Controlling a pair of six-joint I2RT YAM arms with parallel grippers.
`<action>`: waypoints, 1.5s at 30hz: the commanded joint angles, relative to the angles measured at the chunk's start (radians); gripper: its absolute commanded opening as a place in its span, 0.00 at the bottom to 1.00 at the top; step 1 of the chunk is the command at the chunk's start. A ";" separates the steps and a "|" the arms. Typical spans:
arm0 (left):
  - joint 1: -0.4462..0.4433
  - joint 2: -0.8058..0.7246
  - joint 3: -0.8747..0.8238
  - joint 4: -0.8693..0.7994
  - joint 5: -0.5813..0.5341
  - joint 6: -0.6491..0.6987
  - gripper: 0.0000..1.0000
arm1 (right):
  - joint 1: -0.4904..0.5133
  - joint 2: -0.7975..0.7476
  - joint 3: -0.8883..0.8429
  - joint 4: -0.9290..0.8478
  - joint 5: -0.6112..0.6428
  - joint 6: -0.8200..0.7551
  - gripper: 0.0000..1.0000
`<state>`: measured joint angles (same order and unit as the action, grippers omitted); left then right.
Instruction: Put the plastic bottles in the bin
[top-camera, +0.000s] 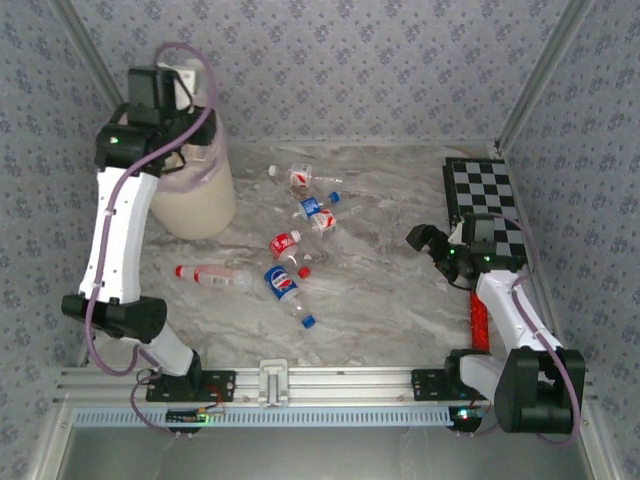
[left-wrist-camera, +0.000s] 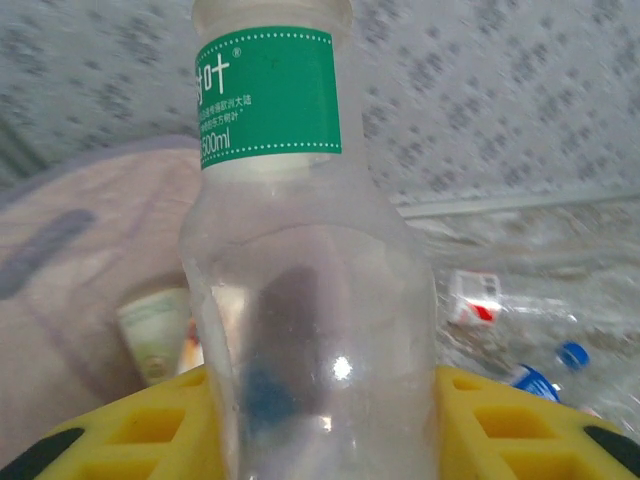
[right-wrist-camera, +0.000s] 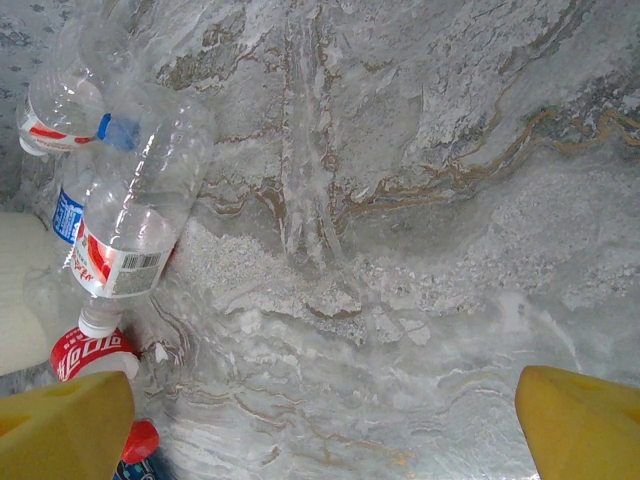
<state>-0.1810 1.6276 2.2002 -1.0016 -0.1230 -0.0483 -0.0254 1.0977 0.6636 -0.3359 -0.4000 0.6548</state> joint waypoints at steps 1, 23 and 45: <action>0.061 0.056 0.105 -0.066 0.018 0.022 0.18 | 0.004 -0.002 -0.015 0.002 0.018 -0.019 1.00; 0.258 0.418 0.308 -0.347 0.204 0.117 0.00 | -0.007 0.037 -0.052 0.037 0.026 -0.067 1.00; 0.228 0.485 -0.089 -0.172 0.321 0.181 0.00 | -0.007 0.048 -0.037 0.025 0.017 -0.063 1.00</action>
<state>0.0647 2.0174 2.1910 -1.1347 0.1726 0.1081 -0.0284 1.1530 0.6178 -0.3023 -0.3790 0.6083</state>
